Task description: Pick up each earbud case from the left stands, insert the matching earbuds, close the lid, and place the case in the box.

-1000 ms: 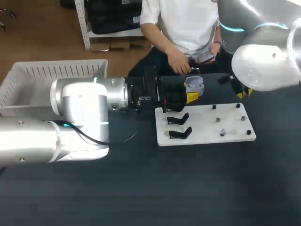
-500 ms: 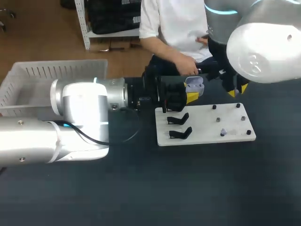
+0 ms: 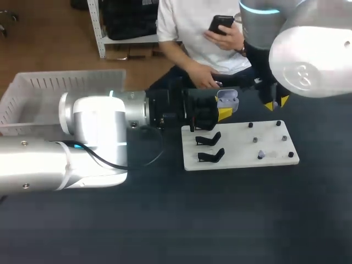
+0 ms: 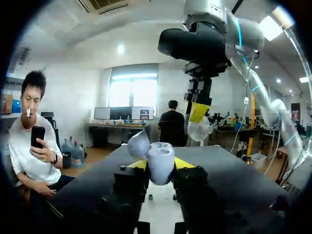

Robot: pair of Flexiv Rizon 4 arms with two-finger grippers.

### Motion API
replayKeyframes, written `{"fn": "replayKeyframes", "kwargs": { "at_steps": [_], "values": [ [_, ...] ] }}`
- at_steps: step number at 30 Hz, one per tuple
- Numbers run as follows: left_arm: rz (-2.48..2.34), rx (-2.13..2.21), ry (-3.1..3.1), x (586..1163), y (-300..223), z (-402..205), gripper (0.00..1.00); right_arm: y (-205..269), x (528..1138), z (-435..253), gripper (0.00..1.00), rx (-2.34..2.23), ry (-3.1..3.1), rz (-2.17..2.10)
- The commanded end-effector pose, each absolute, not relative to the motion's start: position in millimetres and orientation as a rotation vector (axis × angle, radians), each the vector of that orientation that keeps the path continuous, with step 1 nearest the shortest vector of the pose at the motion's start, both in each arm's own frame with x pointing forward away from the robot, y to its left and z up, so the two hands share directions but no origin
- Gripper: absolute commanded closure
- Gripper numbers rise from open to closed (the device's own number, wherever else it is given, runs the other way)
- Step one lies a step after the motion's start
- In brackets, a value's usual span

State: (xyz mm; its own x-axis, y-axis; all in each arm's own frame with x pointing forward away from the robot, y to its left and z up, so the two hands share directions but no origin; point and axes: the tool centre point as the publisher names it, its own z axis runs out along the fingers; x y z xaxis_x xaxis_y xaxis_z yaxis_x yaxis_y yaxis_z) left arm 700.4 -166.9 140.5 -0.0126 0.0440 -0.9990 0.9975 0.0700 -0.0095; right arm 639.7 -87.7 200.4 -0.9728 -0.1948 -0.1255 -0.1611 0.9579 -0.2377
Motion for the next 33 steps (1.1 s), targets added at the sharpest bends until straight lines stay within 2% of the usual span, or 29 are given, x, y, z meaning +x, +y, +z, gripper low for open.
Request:
{"fn": "replayKeyframes", "kwargs": {
  "at_steps": [1, 8, 15, 20, 23, 33],
  "values": [
    [-1.14, 1.177, 1.276, 699.5, -167.3, 138.9, 1.0, -72.4, 633.5, 205.0, 1.0, 0.234, 2.915, -0.28],
    [-1.14, 1.177, 1.276, 699.5, -167.3, 138.9, 1.0, -49.0, 630.6, 210.8, 1.0, 0.547, 2.901, -0.268],
    [-1.14, 1.177, 1.276, 699.5, -167.3, 138.9, 1.0, -44.7, 633.4, 221.4, 1.0, 0.624, 2.853, -0.26],
    [-1.14, 1.177, 1.276, 699.5, -167.3, 138.9, 1.0, -39.8, 635.5, 226.3, 1.0, 0.607, 2.844, -0.229],
    [-1.14, 1.177, 1.276, 699.5, -167.3, 138.9, 1.0, -31.1, 639.6, 229.2, 1.0, 0.423, 2.819, -0.243],
    [-1.14, 1.177, 1.276, 699.5, -167.3, 138.9, 1.0, -31.1, 639.6, 229.2, 1.0, 0.423, 2.819, -0.243]
  ]
}}
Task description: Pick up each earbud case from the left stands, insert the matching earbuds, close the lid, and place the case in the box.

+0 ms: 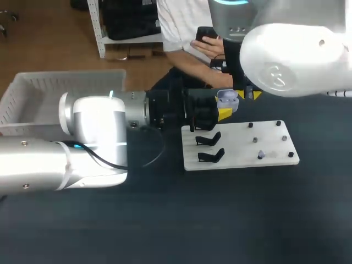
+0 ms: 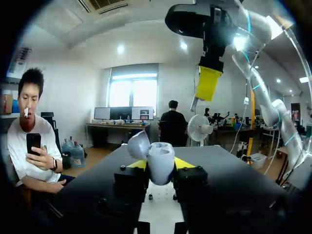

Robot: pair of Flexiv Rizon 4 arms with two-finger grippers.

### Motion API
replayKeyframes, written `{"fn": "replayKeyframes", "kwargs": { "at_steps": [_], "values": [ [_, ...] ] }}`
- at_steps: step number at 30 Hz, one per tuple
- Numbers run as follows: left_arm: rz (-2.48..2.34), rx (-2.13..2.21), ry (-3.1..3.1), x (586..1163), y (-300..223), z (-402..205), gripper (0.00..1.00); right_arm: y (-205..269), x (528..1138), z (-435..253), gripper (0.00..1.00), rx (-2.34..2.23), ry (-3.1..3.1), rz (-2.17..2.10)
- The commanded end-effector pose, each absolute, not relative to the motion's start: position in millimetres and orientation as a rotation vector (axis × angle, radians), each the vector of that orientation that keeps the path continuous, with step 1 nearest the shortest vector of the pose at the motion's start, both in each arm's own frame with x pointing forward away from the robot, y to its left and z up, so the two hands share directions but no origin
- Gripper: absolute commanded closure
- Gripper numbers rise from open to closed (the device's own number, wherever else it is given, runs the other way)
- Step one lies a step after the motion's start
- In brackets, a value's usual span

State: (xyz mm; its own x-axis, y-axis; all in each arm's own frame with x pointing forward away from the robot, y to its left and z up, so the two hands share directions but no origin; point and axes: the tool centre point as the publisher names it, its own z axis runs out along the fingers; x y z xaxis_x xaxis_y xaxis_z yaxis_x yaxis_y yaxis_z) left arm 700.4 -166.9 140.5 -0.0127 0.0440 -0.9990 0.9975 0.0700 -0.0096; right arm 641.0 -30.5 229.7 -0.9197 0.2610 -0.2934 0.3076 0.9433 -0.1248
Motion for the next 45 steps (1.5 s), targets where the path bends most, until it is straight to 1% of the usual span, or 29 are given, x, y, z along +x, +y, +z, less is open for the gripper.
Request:
{"fn": "replayKeyframes", "kwargs": {
  "at_steps": [1, 6, 26, 32, 45],
  "values": [
    [-1.14, 1.177, 1.276, 699.5, -167.3, 138.9, 1.0, -31.1, 639.6, 229.2, 1.0, 0.423, 2.819, -0.243],
    [-1.14, 1.177, 1.276, 699.5, -167.3, 138.9, 1.0, -31.1, 639.6, 229.2, 1.0, 0.423, 2.819, -0.243],
    [-1.14, 1.177, 1.276, 699.5, -167.3, 138.9, 1.0, -2.8, 674.1, 219.6, 1.0, 0.471, 2.951, -0.264],
    [-1.14, 1.177, 1.276, 699.5, -167.3, 138.9, 1.0, 4.9, 678.0, 213.5, 1.0, 0.456, 2.958, -0.255],
    [-1.14, 1.177, 1.276, 699.5, -167.3, 138.9, 1.0, 5.2, 675.6, 205.5, 1.0, 0.45, 2.975, -0.262]
  ]
}}
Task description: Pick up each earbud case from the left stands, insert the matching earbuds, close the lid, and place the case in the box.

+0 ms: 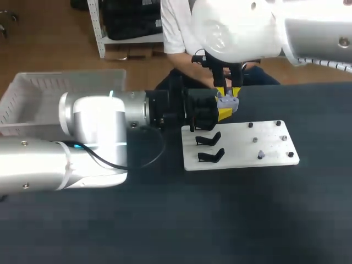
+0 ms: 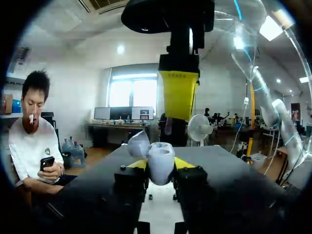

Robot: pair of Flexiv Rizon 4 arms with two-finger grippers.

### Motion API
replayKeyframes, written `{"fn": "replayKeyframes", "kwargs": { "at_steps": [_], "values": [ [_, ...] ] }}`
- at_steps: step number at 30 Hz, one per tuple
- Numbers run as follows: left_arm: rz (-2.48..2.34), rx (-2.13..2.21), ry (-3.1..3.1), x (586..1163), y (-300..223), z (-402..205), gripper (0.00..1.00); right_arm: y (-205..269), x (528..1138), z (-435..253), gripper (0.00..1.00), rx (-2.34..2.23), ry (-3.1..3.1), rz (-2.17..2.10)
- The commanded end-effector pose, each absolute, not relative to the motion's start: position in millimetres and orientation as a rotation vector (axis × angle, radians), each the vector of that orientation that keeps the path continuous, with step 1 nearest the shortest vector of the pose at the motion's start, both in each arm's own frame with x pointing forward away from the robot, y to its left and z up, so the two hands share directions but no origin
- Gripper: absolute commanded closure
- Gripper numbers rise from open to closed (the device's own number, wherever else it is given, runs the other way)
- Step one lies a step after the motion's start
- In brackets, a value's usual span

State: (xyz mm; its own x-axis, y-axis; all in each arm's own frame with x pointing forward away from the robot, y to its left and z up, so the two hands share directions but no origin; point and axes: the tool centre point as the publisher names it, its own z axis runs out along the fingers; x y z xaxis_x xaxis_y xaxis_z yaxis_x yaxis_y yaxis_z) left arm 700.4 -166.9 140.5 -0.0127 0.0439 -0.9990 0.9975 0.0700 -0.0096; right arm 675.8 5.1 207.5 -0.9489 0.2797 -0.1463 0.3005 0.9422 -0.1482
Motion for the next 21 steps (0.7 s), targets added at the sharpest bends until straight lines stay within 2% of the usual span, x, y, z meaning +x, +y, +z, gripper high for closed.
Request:
{"fn": "replayKeyframes", "kwargs": {
  "at_steps": [1, 21],
  "values": [
    [-1.14, 1.177, 1.276, 699.5, -167.3, 138.9, 1.0, 4.6, 675.2, 204.8, 1.0, 0.452, 2.976, -0.263],
    [-1.14, 1.177, 1.276, 699.5, -167.3, 138.9, 1.0, 2.2, 677.2, 194.0, 1.0, 0.465, 2.988, -0.26]
  ]
}}
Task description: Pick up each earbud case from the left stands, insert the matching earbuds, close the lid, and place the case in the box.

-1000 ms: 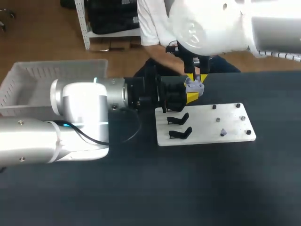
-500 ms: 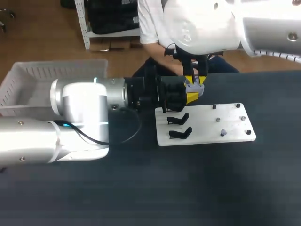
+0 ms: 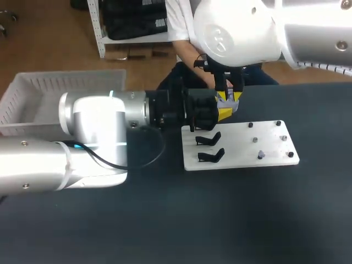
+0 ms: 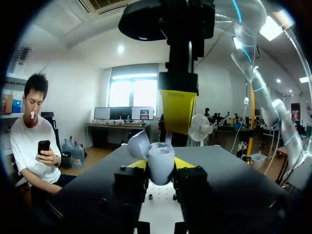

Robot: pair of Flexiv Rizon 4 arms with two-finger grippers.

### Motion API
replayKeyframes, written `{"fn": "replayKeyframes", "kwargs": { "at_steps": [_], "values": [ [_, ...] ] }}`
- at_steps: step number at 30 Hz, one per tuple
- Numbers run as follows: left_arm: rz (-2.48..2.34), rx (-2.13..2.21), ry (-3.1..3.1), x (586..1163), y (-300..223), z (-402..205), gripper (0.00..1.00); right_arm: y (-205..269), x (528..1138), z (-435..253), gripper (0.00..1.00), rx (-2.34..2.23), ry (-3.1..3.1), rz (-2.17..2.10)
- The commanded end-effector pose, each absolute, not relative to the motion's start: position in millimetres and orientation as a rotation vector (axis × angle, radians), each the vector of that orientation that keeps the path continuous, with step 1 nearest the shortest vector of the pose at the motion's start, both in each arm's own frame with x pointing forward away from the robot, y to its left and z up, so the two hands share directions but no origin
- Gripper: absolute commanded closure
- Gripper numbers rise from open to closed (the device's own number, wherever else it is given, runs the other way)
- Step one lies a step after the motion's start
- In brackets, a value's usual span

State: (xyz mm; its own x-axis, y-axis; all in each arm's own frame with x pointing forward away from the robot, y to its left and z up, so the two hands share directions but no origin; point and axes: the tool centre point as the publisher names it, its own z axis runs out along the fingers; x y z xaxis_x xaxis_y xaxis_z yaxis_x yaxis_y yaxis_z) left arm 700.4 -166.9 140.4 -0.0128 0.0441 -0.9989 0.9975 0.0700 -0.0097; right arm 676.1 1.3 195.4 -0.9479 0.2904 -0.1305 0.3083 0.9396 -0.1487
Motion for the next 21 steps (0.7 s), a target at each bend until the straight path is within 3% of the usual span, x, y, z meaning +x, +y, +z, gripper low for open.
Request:
{"fn": "replayKeyframes", "kwargs": {
  "at_steps": [1, 21],
  "values": [
    [-1.14, 1.177, 1.276, 699.5, -167.3, 138.9, 1.0, 2.2, 677.3, 193.9, 1.0, 0.466, 2.988, -0.261],
    [-1.14, 1.177, 1.276, 699.5, -167.3, 138.9, 1.0, 4.2, 681.4, 189.9, 1.0, 0.46, 2.993, -0.269]
  ]
}}
